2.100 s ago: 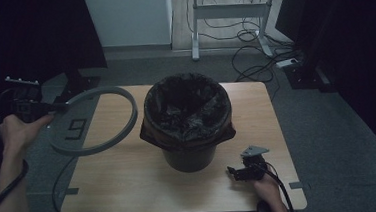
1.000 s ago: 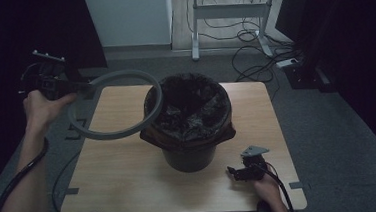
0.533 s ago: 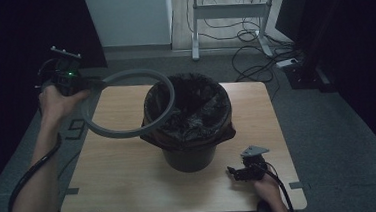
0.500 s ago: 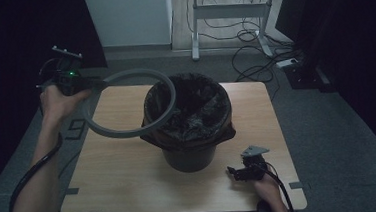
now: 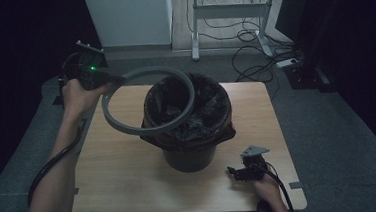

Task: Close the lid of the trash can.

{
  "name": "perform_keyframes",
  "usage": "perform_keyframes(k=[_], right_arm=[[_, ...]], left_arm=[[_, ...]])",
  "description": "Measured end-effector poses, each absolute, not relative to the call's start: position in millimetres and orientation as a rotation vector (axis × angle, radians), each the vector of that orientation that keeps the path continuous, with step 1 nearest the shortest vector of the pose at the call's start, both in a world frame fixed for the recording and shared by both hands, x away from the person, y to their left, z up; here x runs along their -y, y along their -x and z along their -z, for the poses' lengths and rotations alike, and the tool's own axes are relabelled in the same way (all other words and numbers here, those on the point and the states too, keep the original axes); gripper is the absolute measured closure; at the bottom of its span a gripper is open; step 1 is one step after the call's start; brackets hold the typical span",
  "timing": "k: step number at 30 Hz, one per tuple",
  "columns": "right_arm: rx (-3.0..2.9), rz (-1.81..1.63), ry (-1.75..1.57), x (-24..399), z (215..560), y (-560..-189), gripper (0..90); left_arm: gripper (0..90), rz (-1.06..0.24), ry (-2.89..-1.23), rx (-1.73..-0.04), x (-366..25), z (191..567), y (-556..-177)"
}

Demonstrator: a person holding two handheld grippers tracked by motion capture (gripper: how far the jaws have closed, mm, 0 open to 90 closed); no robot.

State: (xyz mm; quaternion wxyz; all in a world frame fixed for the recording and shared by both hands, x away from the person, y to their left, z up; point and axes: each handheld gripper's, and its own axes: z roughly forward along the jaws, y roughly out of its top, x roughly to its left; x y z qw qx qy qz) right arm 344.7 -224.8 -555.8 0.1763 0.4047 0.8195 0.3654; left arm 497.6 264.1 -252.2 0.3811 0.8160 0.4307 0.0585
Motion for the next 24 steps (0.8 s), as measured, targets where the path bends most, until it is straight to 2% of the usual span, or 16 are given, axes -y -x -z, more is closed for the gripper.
perform_keyframes(k=[24], right_arm=[[-2.32,-1.035,-1.145,224.8,555.8,-344.6,12.1]], left_arm=[[78.2,-0.13,-2.127,-0.966,-179.4,262.5,-512.8]])
